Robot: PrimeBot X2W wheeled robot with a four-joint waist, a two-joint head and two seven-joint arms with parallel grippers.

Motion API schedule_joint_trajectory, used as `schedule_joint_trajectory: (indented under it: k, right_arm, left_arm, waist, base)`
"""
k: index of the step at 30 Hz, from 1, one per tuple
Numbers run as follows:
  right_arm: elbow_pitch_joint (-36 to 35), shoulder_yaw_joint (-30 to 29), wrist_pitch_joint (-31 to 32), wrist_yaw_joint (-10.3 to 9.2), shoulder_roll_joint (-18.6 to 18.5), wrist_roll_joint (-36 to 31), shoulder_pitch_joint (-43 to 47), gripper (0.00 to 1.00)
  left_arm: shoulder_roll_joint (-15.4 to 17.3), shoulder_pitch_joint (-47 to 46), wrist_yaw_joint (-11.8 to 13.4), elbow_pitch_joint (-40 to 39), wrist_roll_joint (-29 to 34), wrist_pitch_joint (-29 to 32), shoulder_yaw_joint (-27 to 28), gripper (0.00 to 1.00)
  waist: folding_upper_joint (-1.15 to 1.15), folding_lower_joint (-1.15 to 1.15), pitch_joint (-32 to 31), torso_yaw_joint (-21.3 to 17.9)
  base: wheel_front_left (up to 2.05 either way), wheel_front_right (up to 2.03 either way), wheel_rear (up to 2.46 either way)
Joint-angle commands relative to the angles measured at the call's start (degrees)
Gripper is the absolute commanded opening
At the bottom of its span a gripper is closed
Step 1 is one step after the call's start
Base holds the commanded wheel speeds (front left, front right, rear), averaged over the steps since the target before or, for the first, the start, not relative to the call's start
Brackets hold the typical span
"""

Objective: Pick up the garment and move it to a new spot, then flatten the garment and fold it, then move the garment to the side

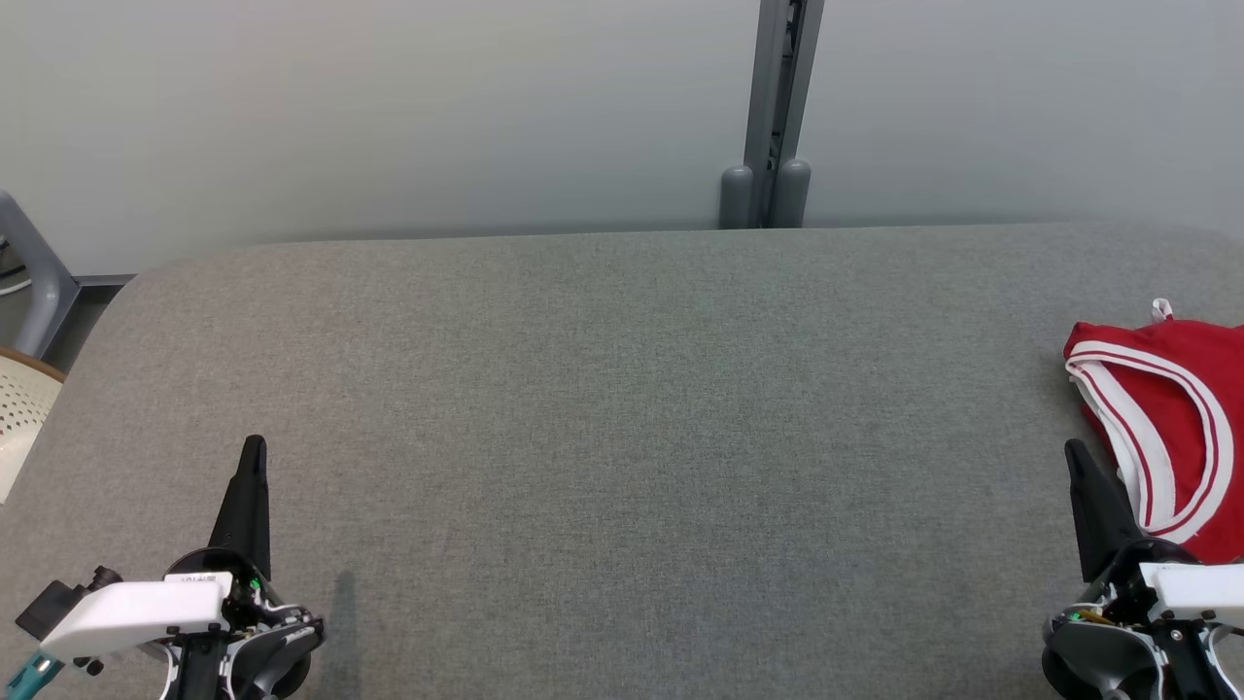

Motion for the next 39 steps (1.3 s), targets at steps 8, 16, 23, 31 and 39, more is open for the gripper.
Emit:
schedule_joint_trajectory:
  k: [8,16,23,31,39]
  right_arm:
    - [0.1,-0.1,0.1,0.04,-0.5,0.1,-0.4,0.00]
    - [0.1,-0.1,0.1,0.04,-0.5,0.1,-0.4,0.00]
    - [0.1,-0.1,0.1,0.04,-0.5,0.1,-0.4,0.00]
    - [0.1,-0.1,0.1,0.04,-0.5,0.1,-0.4,0.00]
    - [0.1,-0.1,0.1,0.03,-0.5,0.1,-0.4,0.00]
  left_arm:
    - [0.1,-0.5,-0.3,0.0,-0.1,0.1,0.2,0.00]
    - [0.1,-0.5,-0.3,0.0,-0.1,0.1,0.2,0.00]
    - [0.1,-0.5,-0.3,0.0,-0.1,0.1,0.2,0.00]
    - [0.1,-0.5,-0.3,0.0,-0.1,0.1,0.2,0.00]
    - [0.1,-0.5,-0.3,0.0,-0.1,0.1,0.2,0.00]
  waist:
    - [0.00,0.00,0.0,0.0]
    - [0.00,0.00,0.0,0.0]
    - [0.00,0.00,0.0,0.0]
    - [0.00,0.00,0.0,0.0]
    - [0.00,0.00,0.0,0.0]
  base:
    - [0.00,0.00,0.00]
    - [0.00,0.00,0.00]
    - [0.00,0.00,0.00]
    - [0.00,0.00,0.00]
    - [0.00,0.00,0.00]
